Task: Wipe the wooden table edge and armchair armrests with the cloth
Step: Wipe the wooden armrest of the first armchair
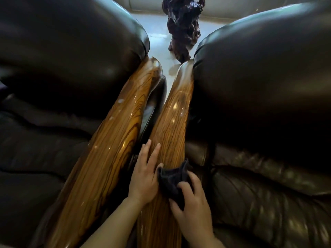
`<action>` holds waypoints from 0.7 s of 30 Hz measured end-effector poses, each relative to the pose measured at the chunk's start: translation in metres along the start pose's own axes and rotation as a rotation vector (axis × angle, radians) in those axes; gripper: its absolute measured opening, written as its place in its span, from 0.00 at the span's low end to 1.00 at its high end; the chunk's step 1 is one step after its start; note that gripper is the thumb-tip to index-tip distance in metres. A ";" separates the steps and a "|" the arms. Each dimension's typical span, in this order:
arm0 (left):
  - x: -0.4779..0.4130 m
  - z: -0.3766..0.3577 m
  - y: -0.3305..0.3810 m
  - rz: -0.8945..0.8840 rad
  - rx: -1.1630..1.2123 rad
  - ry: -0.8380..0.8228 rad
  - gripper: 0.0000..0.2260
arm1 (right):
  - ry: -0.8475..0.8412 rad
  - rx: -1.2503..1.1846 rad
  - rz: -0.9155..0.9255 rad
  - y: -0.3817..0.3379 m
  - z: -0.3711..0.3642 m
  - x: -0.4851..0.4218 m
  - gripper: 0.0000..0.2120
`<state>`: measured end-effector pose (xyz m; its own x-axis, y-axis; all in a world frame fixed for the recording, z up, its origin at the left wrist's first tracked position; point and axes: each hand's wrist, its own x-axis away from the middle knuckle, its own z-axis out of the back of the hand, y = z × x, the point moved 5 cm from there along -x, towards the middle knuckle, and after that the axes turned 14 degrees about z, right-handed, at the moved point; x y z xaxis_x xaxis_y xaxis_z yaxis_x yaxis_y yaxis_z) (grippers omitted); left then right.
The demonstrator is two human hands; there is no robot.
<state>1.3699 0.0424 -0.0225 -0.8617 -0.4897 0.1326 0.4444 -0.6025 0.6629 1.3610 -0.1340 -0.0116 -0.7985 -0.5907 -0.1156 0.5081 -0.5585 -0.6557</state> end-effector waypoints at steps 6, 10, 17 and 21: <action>-0.002 0.000 0.000 -0.045 0.015 0.018 0.24 | -0.090 0.100 0.271 -0.005 -0.014 0.026 0.21; -0.002 -0.002 -0.003 -0.045 0.023 0.031 0.23 | 0.020 0.048 0.112 0.012 0.006 -0.073 0.33; 0.000 0.003 0.001 -0.027 0.087 -0.004 0.32 | -0.087 0.177 0.249 0.003 -0.001 -0.075 0.32; 0.004 0.001 0.001 -0.147 -0.092 -0.021 0.35 | -0.171 0.235 0.402 0.009 0.000 -0.033 0.35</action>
<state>1.3666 0.0399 -0.0207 -0.9235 -0.3795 0.0558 0.3333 -0.7220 0.6064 1.3921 -0.1196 -0.0138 -0.4705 -0.8622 -0.1878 0.8396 -0.3719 -0.3960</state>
